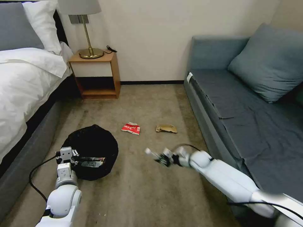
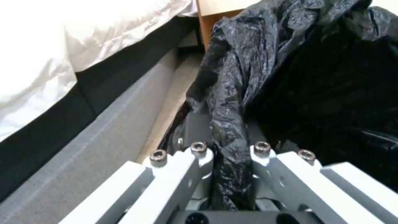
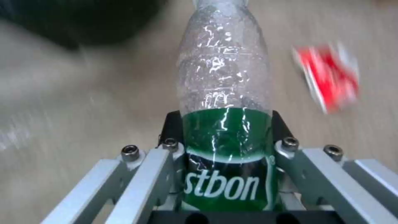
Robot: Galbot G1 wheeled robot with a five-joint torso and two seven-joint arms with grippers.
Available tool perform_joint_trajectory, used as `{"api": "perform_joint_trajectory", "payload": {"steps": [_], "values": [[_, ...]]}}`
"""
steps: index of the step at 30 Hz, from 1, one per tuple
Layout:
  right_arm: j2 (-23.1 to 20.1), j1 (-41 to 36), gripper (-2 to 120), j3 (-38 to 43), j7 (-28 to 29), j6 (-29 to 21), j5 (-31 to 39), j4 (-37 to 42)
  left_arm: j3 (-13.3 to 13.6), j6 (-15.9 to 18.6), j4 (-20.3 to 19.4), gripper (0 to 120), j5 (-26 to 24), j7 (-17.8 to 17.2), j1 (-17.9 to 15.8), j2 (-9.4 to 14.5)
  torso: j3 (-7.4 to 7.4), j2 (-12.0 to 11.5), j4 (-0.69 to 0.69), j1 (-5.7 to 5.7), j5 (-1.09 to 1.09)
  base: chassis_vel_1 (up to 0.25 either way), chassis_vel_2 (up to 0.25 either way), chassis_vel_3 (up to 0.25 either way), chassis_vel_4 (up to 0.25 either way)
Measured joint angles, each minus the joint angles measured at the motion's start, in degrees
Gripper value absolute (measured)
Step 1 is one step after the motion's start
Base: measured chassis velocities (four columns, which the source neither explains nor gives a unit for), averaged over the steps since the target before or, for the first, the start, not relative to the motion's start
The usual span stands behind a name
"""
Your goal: Pick up the trash bin, then pick up the garbage on the floor and place it into the trash bin.
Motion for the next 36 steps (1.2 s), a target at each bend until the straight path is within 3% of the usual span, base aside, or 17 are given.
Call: {"api": "perform_joint_trajectory", "payload": {"steps": [3,12,14,19,26,36], "values": [[5.92,2.99,23,-0.36,-0.86,0.05,1.72,1.99,0.73,0.45,-0.12,3,0.58,0.05,-0.55,-0.70,0.00,0.00,0.02,0.00,0.01,0.000,0.000,0.000,0.000],[11.95,5.21,23,-1.52,-0.63,0.09,3.44,1.89,1.88,1.30,-1.69,3,1.06,-0.15,-1.22,-2.04,0.00,0.00,0.00,0.00,0.00,0.000,0.000,0.000,0.000],[15.58,5.36,23,-1.92,0.45,0.88,3.06,-1.44,2.02,1.37,-2.32,3,1.17,-0.31,-0.82,-2.53,0.00,0.00,0.00,0.00,0.00,0.000,0.000,0.000,0.000],[18.06,4.82,24,-2.32,1.87,1.83,1.55,-5.48,1.83,1.39,-2.73,3,1.17,-0.41,-0.25,-2.66,0.00,0.00,0.01,0.00,0.00,0.000,0.000,0.000,0.000],[18.07,2.68,48,-2.65,3.44,2.77,0.24,-6.31,1.24,1.39,-3.00,3,1.06,-0.52,0.01,-2.53,0.00,0.00,0.00,0.00,0.01,0.000,0.000,0.000,0.000],[15.83,-0.20,88,-0.60,6.18,1.84,0.69,-1.15,0.57,1.35,-2.05,3,0.55,-0.74,-0.22,-1.83,0.00,0.00,-0.01,0.00,0.02,0.000,0.000,0.000,0.000]]}}
